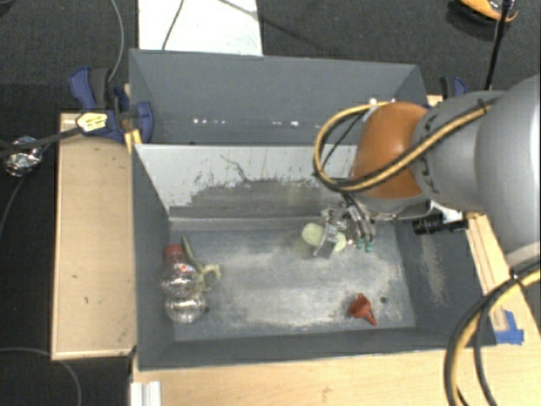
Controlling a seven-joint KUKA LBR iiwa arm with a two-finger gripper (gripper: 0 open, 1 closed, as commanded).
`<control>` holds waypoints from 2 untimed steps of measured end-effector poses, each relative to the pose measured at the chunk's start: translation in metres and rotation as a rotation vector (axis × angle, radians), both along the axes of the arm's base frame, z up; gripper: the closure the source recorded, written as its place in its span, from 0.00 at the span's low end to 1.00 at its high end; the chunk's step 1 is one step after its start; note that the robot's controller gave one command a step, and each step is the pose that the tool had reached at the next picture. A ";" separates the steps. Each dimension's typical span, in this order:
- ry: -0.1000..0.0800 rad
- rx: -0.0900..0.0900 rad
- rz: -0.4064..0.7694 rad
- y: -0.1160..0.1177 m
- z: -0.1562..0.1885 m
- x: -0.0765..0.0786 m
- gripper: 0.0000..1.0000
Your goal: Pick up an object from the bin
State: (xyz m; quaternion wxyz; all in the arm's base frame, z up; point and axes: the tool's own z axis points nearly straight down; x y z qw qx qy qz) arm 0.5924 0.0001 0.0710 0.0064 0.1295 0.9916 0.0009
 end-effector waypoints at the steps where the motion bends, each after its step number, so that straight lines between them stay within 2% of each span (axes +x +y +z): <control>1: 0.000 0.000 0.001 0.000 0.000 0.000 1.00; 2: -0.001 0.000 0.001 0.000 0.004 -0.001 1.00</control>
Offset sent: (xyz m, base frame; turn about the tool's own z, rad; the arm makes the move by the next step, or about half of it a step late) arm -0.0002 -0.0001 0.0236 0.0000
